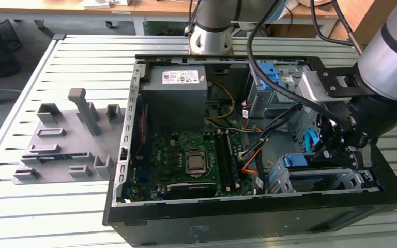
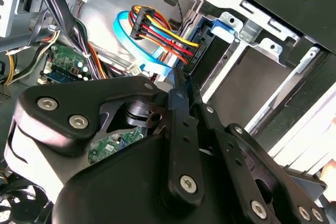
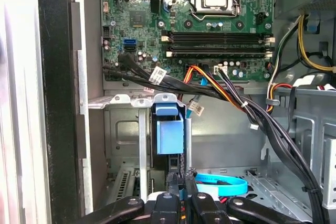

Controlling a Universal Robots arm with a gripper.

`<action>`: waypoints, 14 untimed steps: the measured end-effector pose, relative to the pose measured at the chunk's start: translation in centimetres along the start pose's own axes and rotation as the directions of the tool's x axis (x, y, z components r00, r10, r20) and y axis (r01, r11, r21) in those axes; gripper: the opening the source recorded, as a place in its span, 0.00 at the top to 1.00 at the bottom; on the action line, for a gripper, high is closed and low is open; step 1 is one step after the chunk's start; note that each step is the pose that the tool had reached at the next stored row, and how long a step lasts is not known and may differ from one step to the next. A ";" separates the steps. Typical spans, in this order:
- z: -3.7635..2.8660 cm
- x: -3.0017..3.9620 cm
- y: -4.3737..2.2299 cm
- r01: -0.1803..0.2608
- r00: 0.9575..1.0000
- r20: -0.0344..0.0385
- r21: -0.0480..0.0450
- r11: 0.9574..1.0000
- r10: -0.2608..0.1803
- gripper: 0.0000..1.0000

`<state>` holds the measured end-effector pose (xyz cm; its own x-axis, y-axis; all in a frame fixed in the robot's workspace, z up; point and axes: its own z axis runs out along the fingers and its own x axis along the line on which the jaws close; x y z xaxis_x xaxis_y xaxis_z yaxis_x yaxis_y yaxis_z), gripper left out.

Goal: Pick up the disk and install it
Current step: 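Insert the second disk wire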

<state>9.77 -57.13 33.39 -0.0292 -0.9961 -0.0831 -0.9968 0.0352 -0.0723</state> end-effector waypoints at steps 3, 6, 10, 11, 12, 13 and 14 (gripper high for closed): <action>0.06 0.01 0.00 0.000 1.000 0.001 0.000 1.000 0.000 0.84; 0.11 0.02 0.01 0.000 1.000 0.001 0.000 1.000 0.000 0.84; 0.26 0.05 0.02 0.000 1.000 0.002 0.000 1.000 0.000 0.84; 0.31 0.06 0.02 0.000 1.000 0.001 0.000 1.000 0.000 0.84; 0.36 0.07 0.02 0.000 1.000 0.001 0.000 1.000 0.000 0.84; 0.40 0.08 0.03 0.000 1.000 0.001 0.000 1.000 0.000 0.84; 0.45 0.09 0.03 0.000 1.000 0.001 0.000 1.000 0.000 0.84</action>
<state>9.77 -57.19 32.93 -0.0292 -0.9960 -0.0842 -0.9968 0.0353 -0.0721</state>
